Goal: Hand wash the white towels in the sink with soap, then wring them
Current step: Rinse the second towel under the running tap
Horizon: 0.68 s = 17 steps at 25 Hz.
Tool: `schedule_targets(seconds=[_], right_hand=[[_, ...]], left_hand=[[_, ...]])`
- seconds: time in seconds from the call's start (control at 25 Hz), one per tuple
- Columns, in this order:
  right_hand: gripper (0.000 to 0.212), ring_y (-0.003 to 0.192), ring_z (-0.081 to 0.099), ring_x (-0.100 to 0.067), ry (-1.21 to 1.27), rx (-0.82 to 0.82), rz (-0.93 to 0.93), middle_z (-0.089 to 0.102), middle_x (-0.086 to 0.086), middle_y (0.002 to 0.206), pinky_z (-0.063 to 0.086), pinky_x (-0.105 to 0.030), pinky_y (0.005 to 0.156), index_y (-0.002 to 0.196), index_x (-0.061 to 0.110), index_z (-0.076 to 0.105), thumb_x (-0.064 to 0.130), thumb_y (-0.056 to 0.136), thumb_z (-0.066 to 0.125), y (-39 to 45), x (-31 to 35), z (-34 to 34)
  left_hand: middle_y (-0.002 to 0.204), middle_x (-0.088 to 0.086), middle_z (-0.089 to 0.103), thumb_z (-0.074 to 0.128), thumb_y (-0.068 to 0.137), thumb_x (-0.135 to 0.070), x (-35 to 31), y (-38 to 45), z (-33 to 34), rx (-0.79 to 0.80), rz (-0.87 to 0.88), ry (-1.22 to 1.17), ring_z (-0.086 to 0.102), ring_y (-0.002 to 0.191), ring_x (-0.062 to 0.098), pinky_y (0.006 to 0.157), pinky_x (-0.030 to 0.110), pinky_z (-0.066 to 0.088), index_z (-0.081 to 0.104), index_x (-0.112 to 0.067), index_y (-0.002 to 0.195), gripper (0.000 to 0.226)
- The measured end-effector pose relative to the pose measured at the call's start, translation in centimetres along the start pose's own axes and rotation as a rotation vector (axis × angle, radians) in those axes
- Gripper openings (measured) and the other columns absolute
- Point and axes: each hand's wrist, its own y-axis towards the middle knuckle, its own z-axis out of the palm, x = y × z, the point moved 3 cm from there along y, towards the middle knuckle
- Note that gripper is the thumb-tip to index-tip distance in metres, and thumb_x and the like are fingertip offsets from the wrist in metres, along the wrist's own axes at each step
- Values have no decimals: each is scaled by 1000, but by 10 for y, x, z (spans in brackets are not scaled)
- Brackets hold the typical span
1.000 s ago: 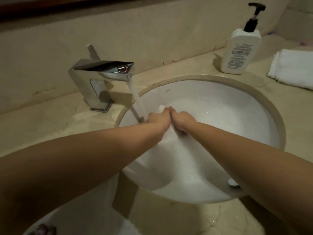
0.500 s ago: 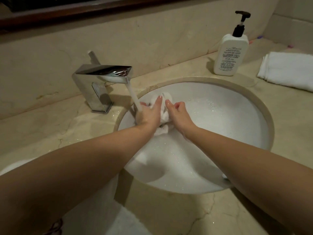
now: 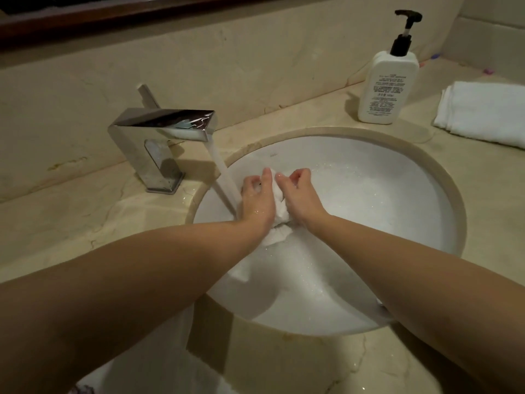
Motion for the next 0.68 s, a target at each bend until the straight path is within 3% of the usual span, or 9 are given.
schedule_targets(seconds=[0.08, 0.12, 0.2, 0.28, 0.36, 0.48, 0.56, 0.68], right_hand=[[57, 108, 62, -24, 7, 34, 10, 60, -5, 122, 50, -41, 97, 140, 19, 35, 57, 99, 45, 1, -1, 6], [61, 113, 62, -25, -52, 44, -10, 61, -6, 127, 48, -40, 99, 143, 17, 41, 60, 99, 42, 3, -1, 8], [65, 107, 65, -26, -177, 45, -48, 67, -10, 119, 48, -35, 89, 126, 9, 62, 63, 99, 36, 9, -4, 12], [69, 101, 65, -27, -206, 31, -52, 66, -14, 114, 50, -37, 87, 115, 6, 65, 66, 98, 35, 14, -8, 14], [68, 101, 64, -27, -193, 17, -46, 64, -13, 117, 52, -42, 91, 116, 8, 61, 68, 96, 37, 18, -14, 16], [60, 104, 63, -24, -209, 31, -30, 66, -3, 117, 51, -41, 94, 127, 19, 58, 67, 96, 40, 29, -19, 16], [64, 108, 63, -22, -226, 58, -14, 67, 2, 118, 50, -41, 98, 129, 25, 60, 72, 91, 40, 37, -19, 18], [71, 93, 70, -26, -243, 7, 15, 74, -4, 95, 56, -41, 86, 104, 18, 72, 79, 84, 41, 50, -23, 17]], left_hand=[[139, 3, 60, 33, 99, -70, 8, 1, 5, 15, -11, -42, 58, 123, 28, 103, 37, 44, 49, -28, 145, 65], [141, 5, 59, 32, 98, -72, 12, 3, 9, 23, -15, -50, 57, 126, 28, 107, 40, 43, 50, -26, 146, 69], [139, 8, 61, 27, 95, -77, 19, 5, 17, 4, -8, -28, 58, 126, 30, 111, 46, 42, 55, -21, 142, 79], [128, 7, 66, 24, 96, -75, 21, 8, 20, -22, 3, -33, 61, 118, 29, 109, 44, 43, 57, -16, 138, 79], [115, 4, 63, 27, 104, -62, 22, 14, 22, -36, -5, 6, 59, 106, 24, 98, 32, 42, 57, -12, 132, 65], [133, 8, 58, 31, 110, -41, 26, 30, 29, -65, 24, 81, 54, 120, 21, 103, 27, 34, 54, -12, 136, 46], [136, 5, 58, 32, 108, -50, 26, 39, 33, -122, -44, 22, 52, 125, 22, 113, 32, 32, 55, -17, 136, 50], [128, 5, 63, 27, 105, -59, 23, 44, 39, -177, -66, 84, 57, 123, 26, 113, 42, 38, 60, -21, 131, 57]])
